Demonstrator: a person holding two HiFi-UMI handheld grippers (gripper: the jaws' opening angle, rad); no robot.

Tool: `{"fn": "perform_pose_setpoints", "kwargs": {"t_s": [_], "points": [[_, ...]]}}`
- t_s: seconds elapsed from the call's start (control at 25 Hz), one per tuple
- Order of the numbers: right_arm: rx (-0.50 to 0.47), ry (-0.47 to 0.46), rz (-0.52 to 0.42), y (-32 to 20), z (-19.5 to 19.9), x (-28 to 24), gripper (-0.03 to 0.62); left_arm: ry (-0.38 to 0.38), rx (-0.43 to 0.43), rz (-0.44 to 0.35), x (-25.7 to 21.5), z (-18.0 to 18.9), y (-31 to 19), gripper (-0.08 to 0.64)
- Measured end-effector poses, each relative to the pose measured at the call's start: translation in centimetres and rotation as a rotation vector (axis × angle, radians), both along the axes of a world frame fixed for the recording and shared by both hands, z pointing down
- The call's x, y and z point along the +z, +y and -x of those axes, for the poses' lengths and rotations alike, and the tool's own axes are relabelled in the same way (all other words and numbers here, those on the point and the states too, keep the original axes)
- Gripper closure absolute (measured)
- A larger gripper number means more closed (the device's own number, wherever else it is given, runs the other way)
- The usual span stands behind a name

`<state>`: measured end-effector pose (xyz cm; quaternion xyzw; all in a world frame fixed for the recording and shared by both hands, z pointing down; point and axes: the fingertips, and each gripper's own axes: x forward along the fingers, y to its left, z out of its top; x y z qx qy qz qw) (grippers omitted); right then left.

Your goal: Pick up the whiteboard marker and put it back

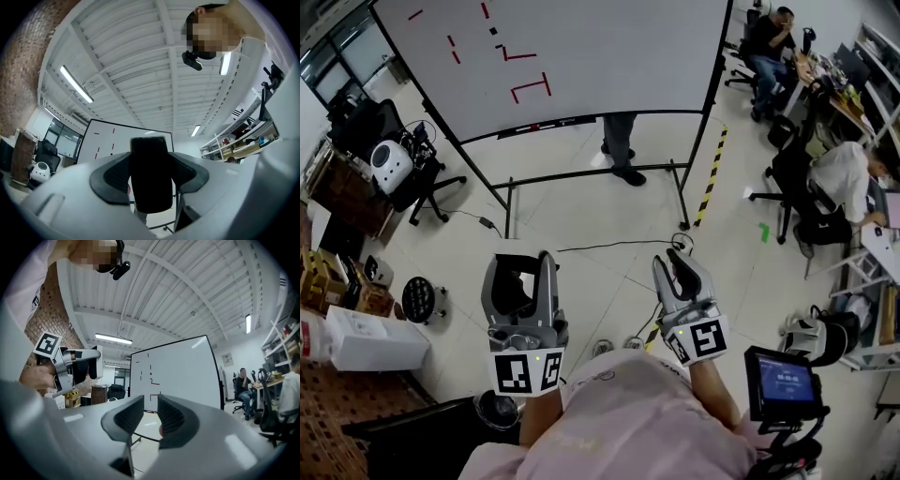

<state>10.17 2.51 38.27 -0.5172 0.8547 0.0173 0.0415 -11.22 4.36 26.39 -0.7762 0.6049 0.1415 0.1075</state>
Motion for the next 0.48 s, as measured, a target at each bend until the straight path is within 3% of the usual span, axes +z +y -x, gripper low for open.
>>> {"fn": "perform_pose_setpoints", "kwargs": {"t_s": [0.24, 0.48], "points": [[-0.012, 0.014, -0.017, 0.7, 0.9, -0.1, 0.502, 0.013, -0.001, 0.001, 0.1, 0.8, 0.7, 0.314], [-0.006, -0.001, -0.007, 0.6, -0.1, 0.0, 0.502, 0.084, 0.038, -0.022, -0.5, 0.1, 1.3, 0.31]]}}
